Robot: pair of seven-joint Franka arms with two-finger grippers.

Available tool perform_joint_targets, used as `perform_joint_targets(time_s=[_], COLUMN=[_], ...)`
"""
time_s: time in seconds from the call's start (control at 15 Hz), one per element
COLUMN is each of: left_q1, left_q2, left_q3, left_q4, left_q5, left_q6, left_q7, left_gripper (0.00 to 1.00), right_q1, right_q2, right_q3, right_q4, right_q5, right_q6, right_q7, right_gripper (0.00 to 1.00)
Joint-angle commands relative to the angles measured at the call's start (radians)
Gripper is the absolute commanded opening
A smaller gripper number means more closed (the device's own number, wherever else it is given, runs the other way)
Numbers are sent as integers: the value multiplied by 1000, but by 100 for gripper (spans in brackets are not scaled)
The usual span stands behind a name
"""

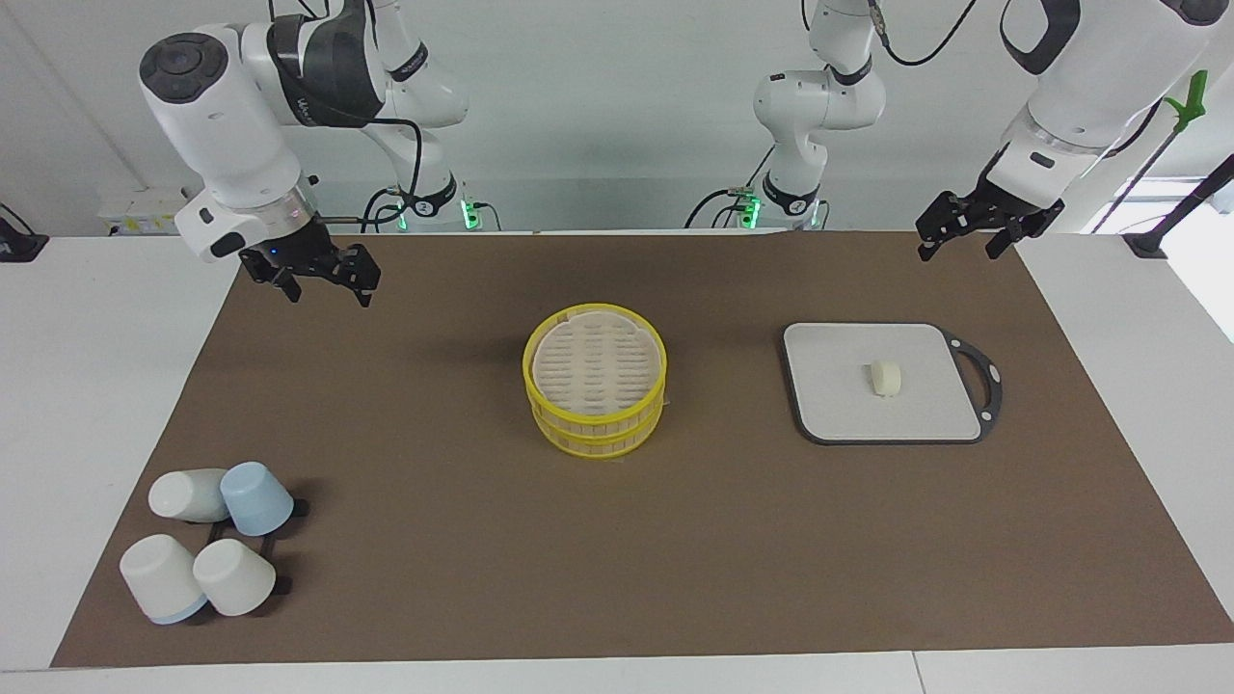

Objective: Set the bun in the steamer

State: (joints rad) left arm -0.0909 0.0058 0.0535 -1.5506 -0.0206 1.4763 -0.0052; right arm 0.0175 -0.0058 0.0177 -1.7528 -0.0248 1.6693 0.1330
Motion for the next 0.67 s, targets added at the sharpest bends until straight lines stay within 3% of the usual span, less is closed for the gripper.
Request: perform_joint_targets(time_s=[0.0,0.4,0.6], left_q1=[11,11,10], left_q2=[-26,-32,-32], left_q3=[-3,-4,-4], left_q4=[-37,-52,-51], left_q5=[-13,-13,-13], left_q6=[15,22,22], left_q7=[4,4,1], left_gripper=[100,100,100], right_q1=[-18,-18,30], right_q2=[-17,-25,19], right_q3=[10,30,106], right_q4=[-16,-4,77], right_q5=[16,16,97], right_q6=[14,-2,17], right_q7=[-26,-29,-1], right_gripper=[100,100,100])
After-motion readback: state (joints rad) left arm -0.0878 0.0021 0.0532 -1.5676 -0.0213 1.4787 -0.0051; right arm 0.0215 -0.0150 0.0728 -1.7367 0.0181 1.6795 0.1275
